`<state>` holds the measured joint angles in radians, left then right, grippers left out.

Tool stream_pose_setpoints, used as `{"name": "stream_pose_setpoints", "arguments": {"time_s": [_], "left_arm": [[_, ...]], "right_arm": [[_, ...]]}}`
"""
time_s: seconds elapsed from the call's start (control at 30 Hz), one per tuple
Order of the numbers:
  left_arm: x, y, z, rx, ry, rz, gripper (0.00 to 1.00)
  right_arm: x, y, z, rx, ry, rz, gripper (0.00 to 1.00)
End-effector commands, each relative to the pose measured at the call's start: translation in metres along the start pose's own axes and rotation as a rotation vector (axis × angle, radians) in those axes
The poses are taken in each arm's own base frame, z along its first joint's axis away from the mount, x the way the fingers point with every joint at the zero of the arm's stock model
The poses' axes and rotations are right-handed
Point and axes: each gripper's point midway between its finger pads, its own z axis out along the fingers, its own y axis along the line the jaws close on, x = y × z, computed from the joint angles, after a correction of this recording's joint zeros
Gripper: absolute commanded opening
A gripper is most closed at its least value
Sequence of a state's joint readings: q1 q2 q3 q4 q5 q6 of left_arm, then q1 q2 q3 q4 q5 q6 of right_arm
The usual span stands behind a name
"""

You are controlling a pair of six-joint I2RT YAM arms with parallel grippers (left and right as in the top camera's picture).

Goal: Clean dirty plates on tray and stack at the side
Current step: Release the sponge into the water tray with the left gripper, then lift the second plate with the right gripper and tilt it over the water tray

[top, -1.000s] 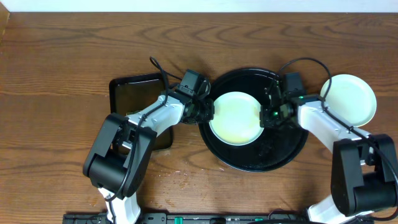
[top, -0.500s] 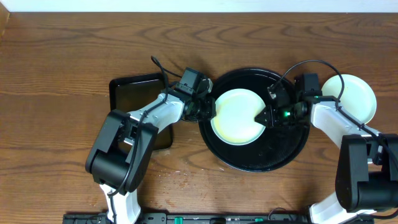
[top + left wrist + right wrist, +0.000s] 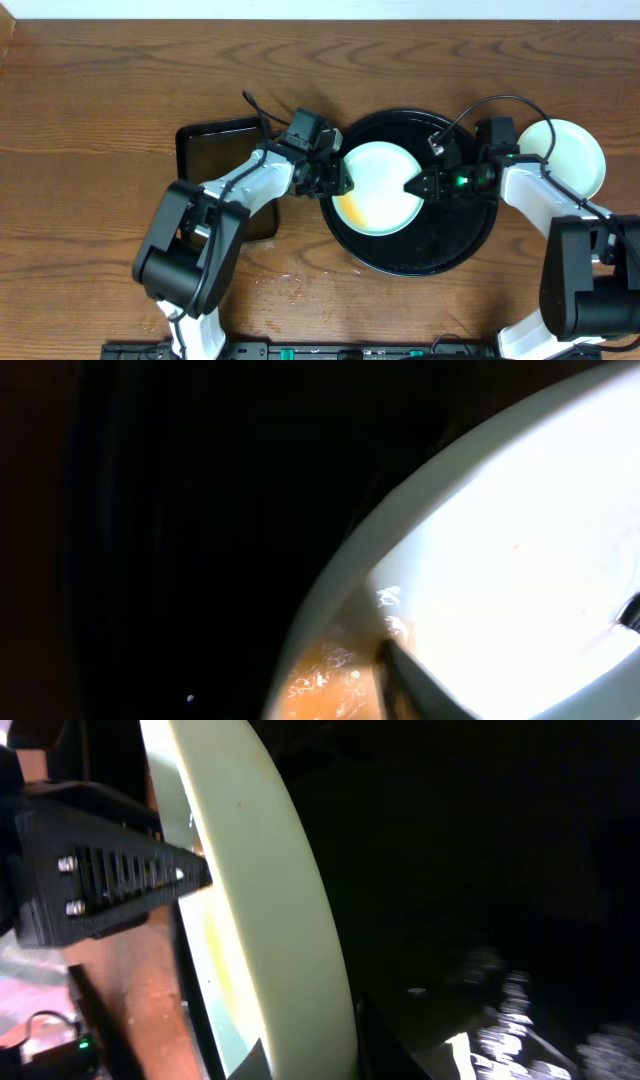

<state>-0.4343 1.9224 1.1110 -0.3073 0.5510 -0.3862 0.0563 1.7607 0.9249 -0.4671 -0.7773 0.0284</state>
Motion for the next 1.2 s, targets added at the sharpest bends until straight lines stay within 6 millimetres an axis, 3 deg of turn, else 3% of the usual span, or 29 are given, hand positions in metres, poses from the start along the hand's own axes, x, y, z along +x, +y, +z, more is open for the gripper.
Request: {"name": "stream_pose_setpoints", "arguments": {"time_s": [0.0, 0.13, 0.3, 0.53, 0.77, 0.9, 0.97, 1.17], "left_arm": [[-0.014, 0.000, -0.040, -0.006, -0.080, -0.010, 0.52], [-0.023, 0.004, -0.101, -0.011, -0.174, -0.032, 0.55], [-0.018, 0.035, -0.178, -0.114, -0.300, -0.098, 0.56], [0.010, 0.076, -0.266, -0.238, -0.468, -0.225, 0.56], [0.039, 0.086, -0.308, -0.273, -0.565, -0.308, 0.57], [0.052, 0.084, -0.315, -0.282, -0.574, -0.318, 0.57], [0.056, 0.083, -0.317, -0.292, -0.576, -0.312, 0.57], [0.062, 0.084, -0.318, -0.311, -0.569, -0.314, 0.57]], "right_arm": [[0.001, 0.016, 0.005, -0.080, 0.013, 0.051, 0.01], [-0.009, 0.023, 0.001, -0.099, -0.004, 0.054, 0.01], [-0.031, 0.049, -0.004, -0.160, -0.025, 0.041, 0.01], [-0.067, 0.115, 0.007, -0.165, -0.056, -0.092, 0.01], [-0.097, 0.185, 0.044, -0.038, -0.235, -0.333, 0.01], [-0.105, 0.203, 0.061, 0.113, -0.363, -0.449, 0.01], [-0.104, 0.224, 0.070, 0.146, -0.420, -0.590, 0.01], [-0.103, 0.271, 0.074, 0.280, -0.583, -0.887, 0.01]]}}
